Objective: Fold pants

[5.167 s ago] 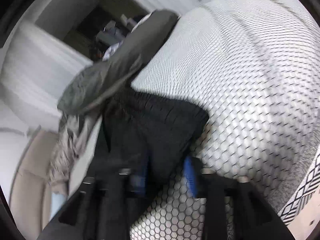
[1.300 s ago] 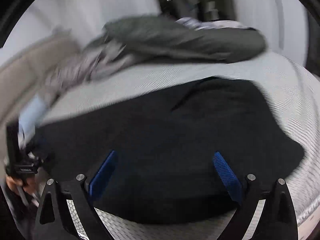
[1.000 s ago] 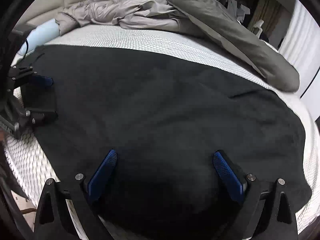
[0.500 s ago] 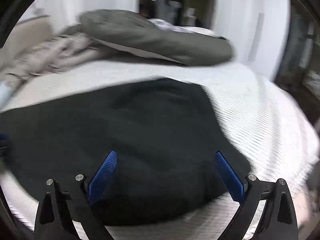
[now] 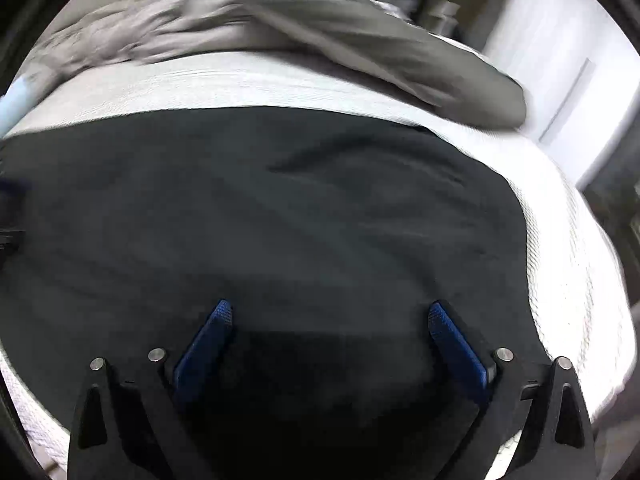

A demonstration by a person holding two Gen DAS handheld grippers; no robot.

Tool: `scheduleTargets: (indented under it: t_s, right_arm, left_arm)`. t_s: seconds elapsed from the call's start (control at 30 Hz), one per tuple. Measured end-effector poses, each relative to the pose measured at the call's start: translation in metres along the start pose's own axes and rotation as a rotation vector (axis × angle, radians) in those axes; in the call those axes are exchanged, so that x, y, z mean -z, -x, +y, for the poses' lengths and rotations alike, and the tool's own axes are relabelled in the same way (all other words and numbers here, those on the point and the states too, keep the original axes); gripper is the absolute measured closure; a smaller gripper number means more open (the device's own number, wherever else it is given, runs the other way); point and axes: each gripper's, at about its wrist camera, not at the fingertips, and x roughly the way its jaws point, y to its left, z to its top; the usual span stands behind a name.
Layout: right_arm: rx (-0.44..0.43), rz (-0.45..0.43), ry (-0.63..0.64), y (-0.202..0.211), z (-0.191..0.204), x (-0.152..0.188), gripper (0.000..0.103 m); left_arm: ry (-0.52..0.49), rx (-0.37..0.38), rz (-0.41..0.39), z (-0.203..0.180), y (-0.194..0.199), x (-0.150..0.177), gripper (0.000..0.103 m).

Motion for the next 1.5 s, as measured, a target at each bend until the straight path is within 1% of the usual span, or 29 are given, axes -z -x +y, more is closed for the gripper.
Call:
scheduleTargets:
  t_s: [0.1,0.13,0.17,0.23,0.3,0.37,0.4,0.43,0.5,0.6,0.63,0.67,0.73,0.8,0.83,0.87,0.93,0.97,1.0,1.03,1.07,1.17,1.23,1.27,1.33,1.37,1.43,1.47,1.5]
  right_arm:
    - [0.138,0.016,-0.076,-0.011,-0.032,0.009,0.004]
    - [0.144,0.023,-0.124,-0.014,-0.043,0.010,0.004]
    - [0.126,0.022,-0.158,-0.014,-0.050,0.009,0.004]
    - [0.133,0.012,-0.176,-0.011,-0.051,0.008,0.004]
    - [0.141,-0.028,-0.149,-0.003,-0.035,-0.004,0.004]
    - [0.066,-0.094,-0.119,0.014,-0.019,-0.011,0.004]
    - [0.017,-0.109,-0.098,0.016,-0.004,-0.019,0.004]
    - [-0.022,-0.110,-0.077,0.014,0.010,-0.027,0.004]
    - [-0.097,-0.091,-0.003,0.001,0.048,-0.044,0.004]
    - [-0.095,-0.035,0.115,-0.028,0.088,-0.062,0.004]
    - [-0.097,-0.008,0.151,-0.041,0.098,-0.066,0.004]
    - [-0.088,0.007,0.175,-0.042,0.103,-0.065,0.004]
    - [-0.052,-0.003,0.227,-0.053,0.091,-0.064,0.003]
    - [-0.027,-0.004,0.152,-0.059,0.051,-0.061,0.003]
    - [-0.003,0.005,0.101,-0.063,0.030,-0.065,0.003]
    - [0.065,0.013,0.037,-0.067,0.004,-0.062,0.005]
    - [0.199,0.039,-0.058,-0.074,-0.041,-0.055,0.004]
    - [0.233,0.048,-0.089,-0.078,-0.054,-0.053,0.004]
    - [0.220,0.047,-0.127,-0.081,-0.065,-0.051,0.004]
    - [0.165,0.046,-0.180,-0.085,-0.076,-0.050,0.004]
    - [0.158,0.047,-0.190,-0.085,-0.078,-0.051,0.004]
    - [0.206,0.026,-0.129,-0.069,-0.059,-0.055,0.004]
    - [0.179,-0.015,-0.106,-0.056,-0.044,-0.062,0.004]
    - [0.146,-0.040,-0.095,-0.050,-0.034,-0.070,0.004]
    - [0.080,-0.072,-0.056,-0.046,-0.008,-0.088,0.004]
    - [0.027,-0.079,-0.020,-0.044,0.004,-0.081,0.004]
    - [-0.052,-0.059,0.050,-0.059,0.040,-0.098,0.004]
    - [-0.092,-0.039,0.086,-0.072,0.057,-0.104,0.004]
    - [-0.131,0.010,0.123,-0.087,0.073,-0.108,0.005]
  left_arm:
    - [0.084,-0.021,0.015,0.039,0.003,0.006,0.000]
    - [0.106,-0.026,0.019,0.048,0.004,0.008,0.000]
    - [0.116,-0.029,0.019,0.053,0.005,0.009,0.000]
    - [0.123,-0.051,0.011,0.059,0.014,0.011,0.001]
    - [0.108,-0.054,-0.029,0.056,0.026,0.009,0.001]
    - [0.078,-0.006,-0.103,0.041,0.041,0.003,0.001]
    - [0.058,0.010,-0.115,0.032,0.041,-0.003,0.001]
    - [0.029,0.017,-0.113,0.024,0.038,-0.013,0.001]
    - [-0.019,0.000,-0.094,0.010,0.025,-0.024,0.001]
    - [-0.056,-0.026,0.006,-0.014,-0.002,-0.027,0.000]
    - [-0.051,-0.022,0.012,-0.016,-0.006,-0.024,0.000]
    - [-0.031,0.005,0.013,-0.014,-0.007,-0.024,0.000]
    - [-0.026,0.002,0.003,-0.005,-0.004,-0.024,0.000]
    - [-0.018,-0.008,-0.003,0.013,-0.005,-0.020,0.000]
    - [-0.002,0.007,-0.003,0.024,-0.003,-0.014,0.000]
    - [0.020,0.020,-0.003,0.036,0.000,-0.010,0.000]
    - [0.042,-0.024,0.002,0.058,0.000,-0.005,0.000]
    - [0.067,-0.029,0.000,0.069,0.002,-0.002,0.000]
    - [0.087,-0.029,0.000,0.079,0.005,0.007,0.000]
    - [0.109,-0.033,0.002,0.087,0.007,0.009,0.000]
    - [0.116,-0.036,0.003,0.089,0.009,0.008,0.000]
    - [0.120,-0.069,-0.005,0.084,0.020,0.007,0.001]
    - [0.114,-0.063,-0.017,0.077,0.025,0.000,0.001]
    - [0.104,-0.051,-0.027,0.078,0.025,-0.008,0.001]
    - [0.087,-0.048,-0.050,0.062,0.026,-0.020,0.001]
    - [0.072,-0.043,-0.057,0.057,0.023,-0.027,0.001]
    - [0.054,-0.030,-0.046,0.046,0.011,-0.039,0.001]
    - [0.053,-0.039,-0.026,0.040,0.007,-0.034,0.001]
    - [0.050,-0.043,-0.010,0.035,0.002,-0.034,0.000]
